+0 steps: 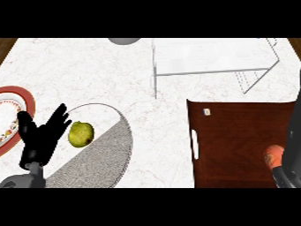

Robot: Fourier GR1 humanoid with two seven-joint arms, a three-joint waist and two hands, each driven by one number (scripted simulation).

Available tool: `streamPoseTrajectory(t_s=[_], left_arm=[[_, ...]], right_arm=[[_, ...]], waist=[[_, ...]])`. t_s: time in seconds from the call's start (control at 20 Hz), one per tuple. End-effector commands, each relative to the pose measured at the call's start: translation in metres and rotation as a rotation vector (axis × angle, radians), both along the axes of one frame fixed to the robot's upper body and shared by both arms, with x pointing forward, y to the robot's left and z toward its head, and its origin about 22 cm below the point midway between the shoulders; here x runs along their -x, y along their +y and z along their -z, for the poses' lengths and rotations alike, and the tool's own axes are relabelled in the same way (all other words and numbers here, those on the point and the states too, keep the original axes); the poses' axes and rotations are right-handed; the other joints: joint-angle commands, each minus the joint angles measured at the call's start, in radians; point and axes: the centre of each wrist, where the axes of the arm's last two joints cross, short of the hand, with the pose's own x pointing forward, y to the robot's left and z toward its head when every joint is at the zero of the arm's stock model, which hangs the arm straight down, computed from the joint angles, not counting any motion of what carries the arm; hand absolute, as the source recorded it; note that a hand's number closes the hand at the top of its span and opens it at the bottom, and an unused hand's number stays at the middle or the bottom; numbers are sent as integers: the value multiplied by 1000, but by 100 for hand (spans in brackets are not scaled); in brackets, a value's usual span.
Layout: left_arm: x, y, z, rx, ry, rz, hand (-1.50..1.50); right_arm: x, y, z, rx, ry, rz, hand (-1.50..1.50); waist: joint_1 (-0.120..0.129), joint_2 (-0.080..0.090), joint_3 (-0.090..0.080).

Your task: Pick the cupcake from the tray and place it in the tiered shelf

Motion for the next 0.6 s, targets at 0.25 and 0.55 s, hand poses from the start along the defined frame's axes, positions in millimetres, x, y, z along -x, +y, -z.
streamPoseTrajectory(t_s=[0.25,0.55], left_arm=[[-2,-10,-7,8,29,-1,0],[-8,-2,3,-12,5,-6,0]], right_arm=[[-60,-27,-35,21,66,13,150],[-94,-29,2,133,104,-28,150]], waist=[[7,3,-2],[7,6,-3]])
